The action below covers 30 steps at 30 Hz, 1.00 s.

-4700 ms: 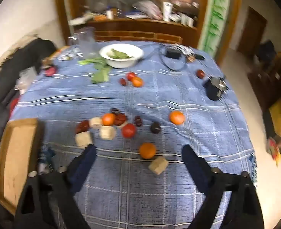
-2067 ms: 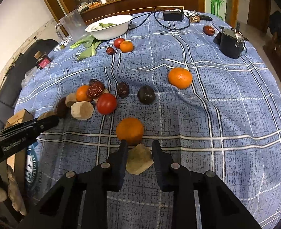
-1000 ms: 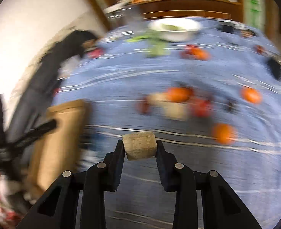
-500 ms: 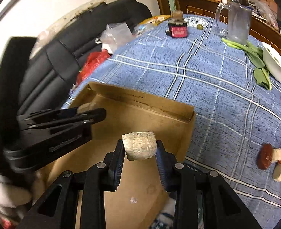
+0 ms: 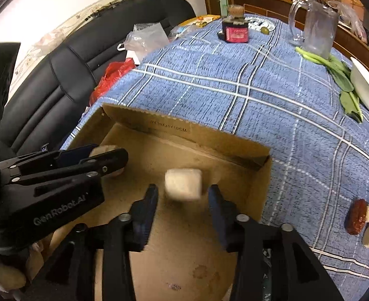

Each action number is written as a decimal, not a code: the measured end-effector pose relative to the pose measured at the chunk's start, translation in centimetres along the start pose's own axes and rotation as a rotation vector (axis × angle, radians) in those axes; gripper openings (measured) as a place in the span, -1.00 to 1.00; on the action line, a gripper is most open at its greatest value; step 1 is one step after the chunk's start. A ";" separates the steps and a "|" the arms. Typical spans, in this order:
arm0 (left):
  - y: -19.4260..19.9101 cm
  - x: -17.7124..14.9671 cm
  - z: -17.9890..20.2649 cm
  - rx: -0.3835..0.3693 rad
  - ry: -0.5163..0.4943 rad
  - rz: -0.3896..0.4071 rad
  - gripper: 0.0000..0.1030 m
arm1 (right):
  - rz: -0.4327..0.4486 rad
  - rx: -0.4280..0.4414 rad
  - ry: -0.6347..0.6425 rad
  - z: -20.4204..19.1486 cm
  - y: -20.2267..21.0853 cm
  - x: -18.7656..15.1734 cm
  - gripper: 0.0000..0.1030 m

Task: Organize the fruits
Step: 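Carry both cubes over the cardboard box and open both tools to drop them, then move the left tool to a red date while the right tool approaches an orange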

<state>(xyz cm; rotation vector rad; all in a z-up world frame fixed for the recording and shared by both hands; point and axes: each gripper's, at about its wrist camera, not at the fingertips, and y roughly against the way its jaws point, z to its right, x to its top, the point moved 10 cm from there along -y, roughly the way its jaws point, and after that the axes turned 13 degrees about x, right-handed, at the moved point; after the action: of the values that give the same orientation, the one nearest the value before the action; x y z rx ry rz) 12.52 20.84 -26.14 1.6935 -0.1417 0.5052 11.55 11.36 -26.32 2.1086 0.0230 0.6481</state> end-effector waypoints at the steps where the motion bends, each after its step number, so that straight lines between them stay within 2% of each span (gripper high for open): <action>1: 0.3 0.1 -0.1 0.000 0.008 0.004 -0.07 | 0.009 0.004 -0.006 0.0 0.6 0.1 0.02; 5: 2.4 0.6 -0.1 -0.004 0.046 0.030 -0.03 | 0.051 0.025 -0.042 0.6 3.9 -0.7 0.02; 9: 5.1 0.8 2.0 -0.045 0.039 0.074 0.07 | 0.094 0.019 -0.120 3.9 8.6 -3.5 0.02; 12: 6.9 0.4 5.7 -0.079 -0.022 0.101 0.07 | 0.138 -0.004 -0.228 8.4 12.8 -6.6 0.02; 15: 7.9 -0.6 9.9 -0.129 -0.090 0.101 0.07 | 0.189 -0.095 -0.334 14.0 17.5 -10.1 0.01; 20: 8.0 -3.2 18.4 -0.219 -0.211 0.050 0.07 | 0.228 -0.209 -0.445 21.2 22.2 -14.0 0.01; 25: 6.6 -5.0 26.1 -0.262 -0.348 0.037 0.07 | 0.249 -0.244 -0.481 24.8 23.8 -15.3 0.00; 30: 4.9 -5.7 29.4 -0.303 -0.388 0.005 0.06 | 0.225 -0.235 -0.464 25.9 22.6 -14.9 0.00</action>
<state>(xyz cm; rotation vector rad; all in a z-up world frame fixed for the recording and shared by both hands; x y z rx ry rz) 12.91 -9.52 -27.07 1.4749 -0.4800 0.1422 5.47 -25.59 -27.17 1.9975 -0.5295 0.2598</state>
